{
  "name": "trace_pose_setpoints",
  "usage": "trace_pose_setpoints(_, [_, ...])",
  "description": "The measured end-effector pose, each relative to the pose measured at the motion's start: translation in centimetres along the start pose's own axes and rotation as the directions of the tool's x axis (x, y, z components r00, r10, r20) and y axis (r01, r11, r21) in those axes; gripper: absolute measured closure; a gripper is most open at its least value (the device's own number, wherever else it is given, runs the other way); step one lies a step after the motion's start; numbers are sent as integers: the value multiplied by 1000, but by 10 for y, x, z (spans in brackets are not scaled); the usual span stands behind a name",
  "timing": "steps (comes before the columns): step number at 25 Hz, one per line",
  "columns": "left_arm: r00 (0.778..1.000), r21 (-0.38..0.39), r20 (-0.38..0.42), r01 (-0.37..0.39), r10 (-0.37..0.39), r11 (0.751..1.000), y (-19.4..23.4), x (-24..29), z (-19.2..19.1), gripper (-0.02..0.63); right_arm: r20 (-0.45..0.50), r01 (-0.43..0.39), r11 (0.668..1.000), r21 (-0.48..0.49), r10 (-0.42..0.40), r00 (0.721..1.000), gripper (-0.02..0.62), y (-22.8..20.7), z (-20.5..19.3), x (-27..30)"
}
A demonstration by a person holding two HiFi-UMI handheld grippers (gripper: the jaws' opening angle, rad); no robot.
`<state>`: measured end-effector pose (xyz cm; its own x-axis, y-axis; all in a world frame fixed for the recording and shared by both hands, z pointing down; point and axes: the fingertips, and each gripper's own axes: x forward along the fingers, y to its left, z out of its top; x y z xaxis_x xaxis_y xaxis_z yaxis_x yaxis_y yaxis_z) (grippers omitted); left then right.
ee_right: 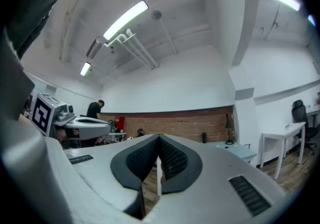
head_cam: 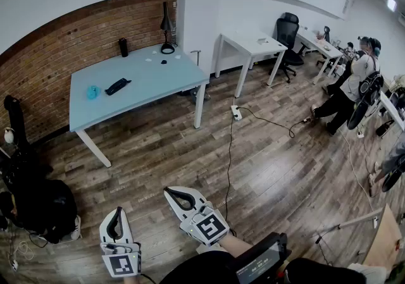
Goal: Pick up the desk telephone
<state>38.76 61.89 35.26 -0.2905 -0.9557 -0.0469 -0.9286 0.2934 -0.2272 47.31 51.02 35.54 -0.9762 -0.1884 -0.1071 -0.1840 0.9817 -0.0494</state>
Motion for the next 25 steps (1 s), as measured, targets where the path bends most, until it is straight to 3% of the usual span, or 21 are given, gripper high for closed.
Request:
trace_pose_setpoints(8, [999,-4,-44,26,-26,1000,-30,26,-22,583,-20,-60,998,-23,59,998,584,-23,-20,-2])
trace_pose_setpoints(14, [996,70,-43,80,-77,994,-57,60,-22,583,-44,-47,999,-26,45,998,584,-56,-25,-13])
trace_pose_setpoints(21, [987,15,-151,57,-54,998,-82,92,-33,583,-87,-42,996,-85,35,996,584,-100,-25,-16])
trace_pose_setpoints(25, [989,-66,-138,38,-47,997,-93,100,-41,583,-81,-50,992,-119,41,996,584,-113,-34,-15])
